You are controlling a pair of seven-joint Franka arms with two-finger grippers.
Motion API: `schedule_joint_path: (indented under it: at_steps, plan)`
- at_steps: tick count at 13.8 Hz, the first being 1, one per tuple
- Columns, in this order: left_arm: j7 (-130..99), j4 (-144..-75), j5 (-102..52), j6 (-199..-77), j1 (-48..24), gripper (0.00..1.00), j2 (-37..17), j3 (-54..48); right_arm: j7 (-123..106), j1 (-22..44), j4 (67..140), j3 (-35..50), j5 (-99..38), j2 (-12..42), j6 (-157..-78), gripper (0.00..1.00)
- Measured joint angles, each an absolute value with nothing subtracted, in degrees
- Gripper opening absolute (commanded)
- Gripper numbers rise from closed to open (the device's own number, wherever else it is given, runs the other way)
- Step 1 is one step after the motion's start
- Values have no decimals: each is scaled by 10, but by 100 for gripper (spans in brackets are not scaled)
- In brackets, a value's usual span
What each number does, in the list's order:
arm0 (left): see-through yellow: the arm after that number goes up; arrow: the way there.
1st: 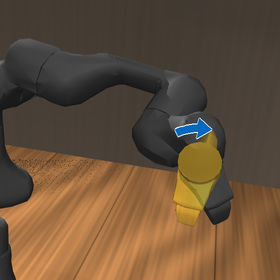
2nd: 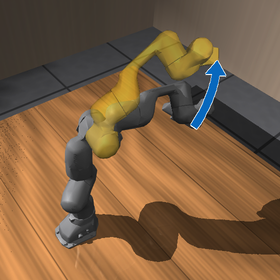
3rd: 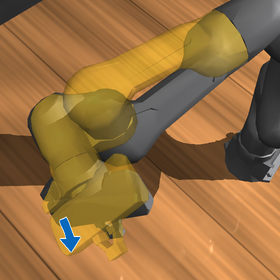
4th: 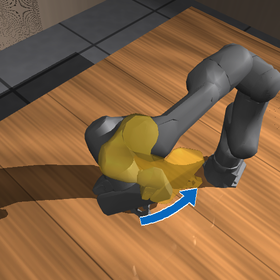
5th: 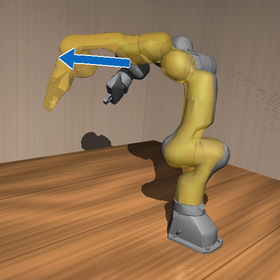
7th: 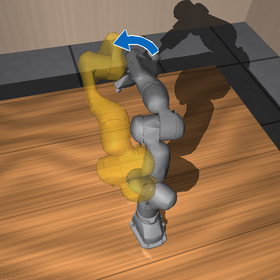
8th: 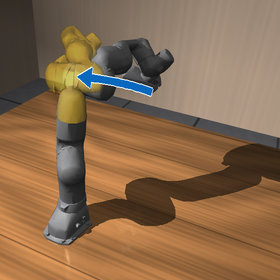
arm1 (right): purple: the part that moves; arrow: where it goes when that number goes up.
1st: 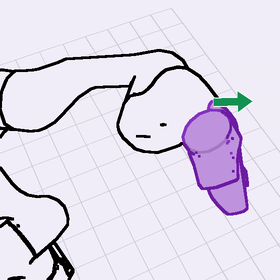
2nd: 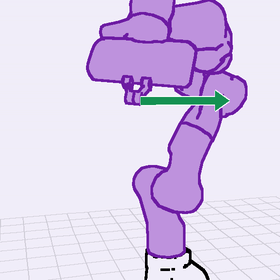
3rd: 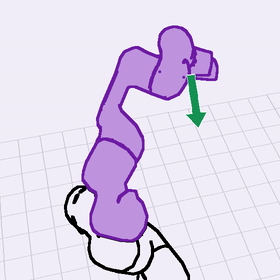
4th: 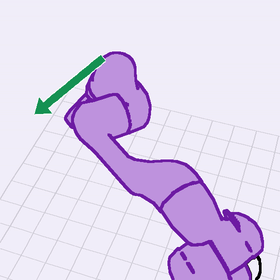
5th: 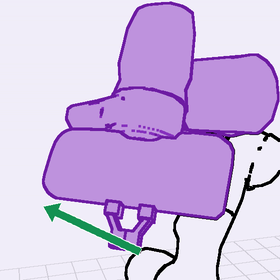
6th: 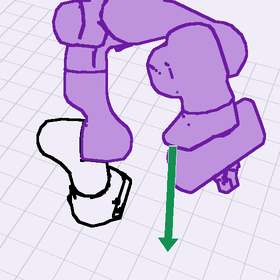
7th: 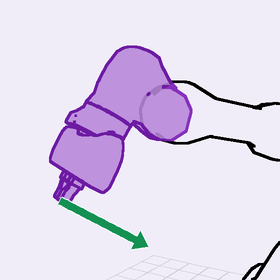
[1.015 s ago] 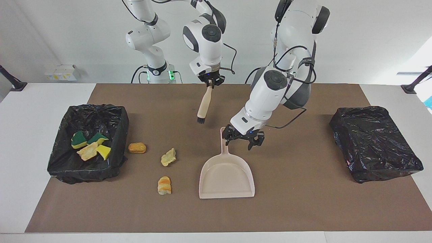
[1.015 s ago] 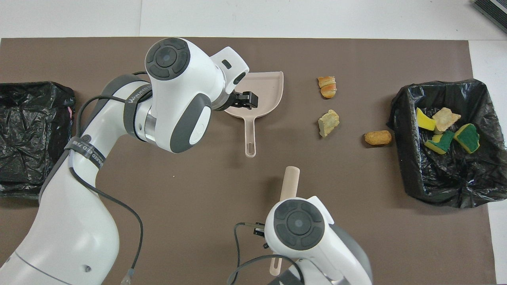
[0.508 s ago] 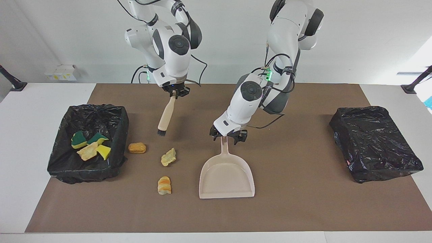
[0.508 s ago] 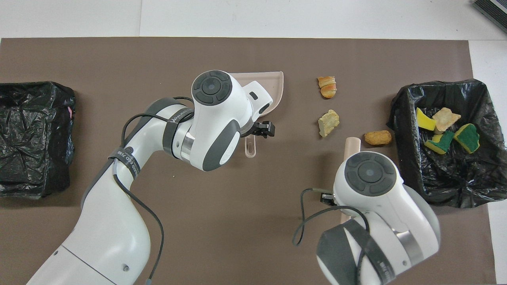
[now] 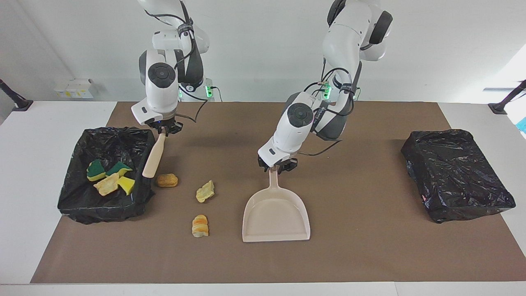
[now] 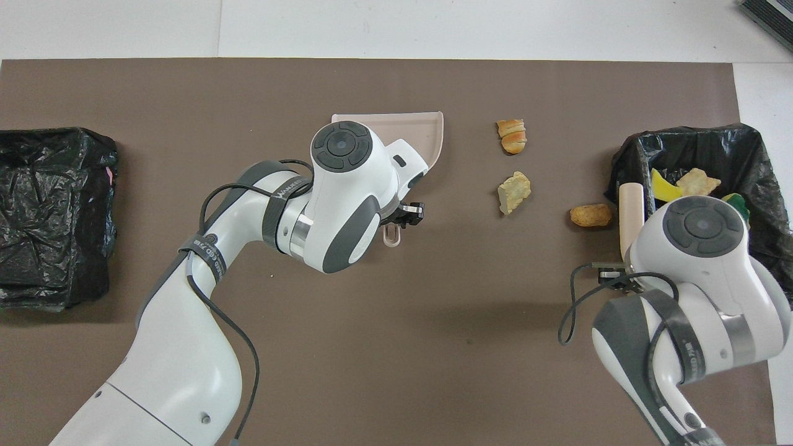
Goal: Sweep and dump trash in bin
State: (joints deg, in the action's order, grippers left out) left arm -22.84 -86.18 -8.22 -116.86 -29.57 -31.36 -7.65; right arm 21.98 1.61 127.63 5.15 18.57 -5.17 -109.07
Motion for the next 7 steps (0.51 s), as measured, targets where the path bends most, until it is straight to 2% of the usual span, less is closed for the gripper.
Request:
schedule_joint_path:
  at_steps: [4,7]
  plan:
    - [-183,-859,-69,-1159,-291,0,-296,-67,220,3,1284,55,219,-7,-1175,0]
    - [-64,-859,-43,-1126,-266,0,-257,-59,219,6,1282,57,221,18,-1187,0]
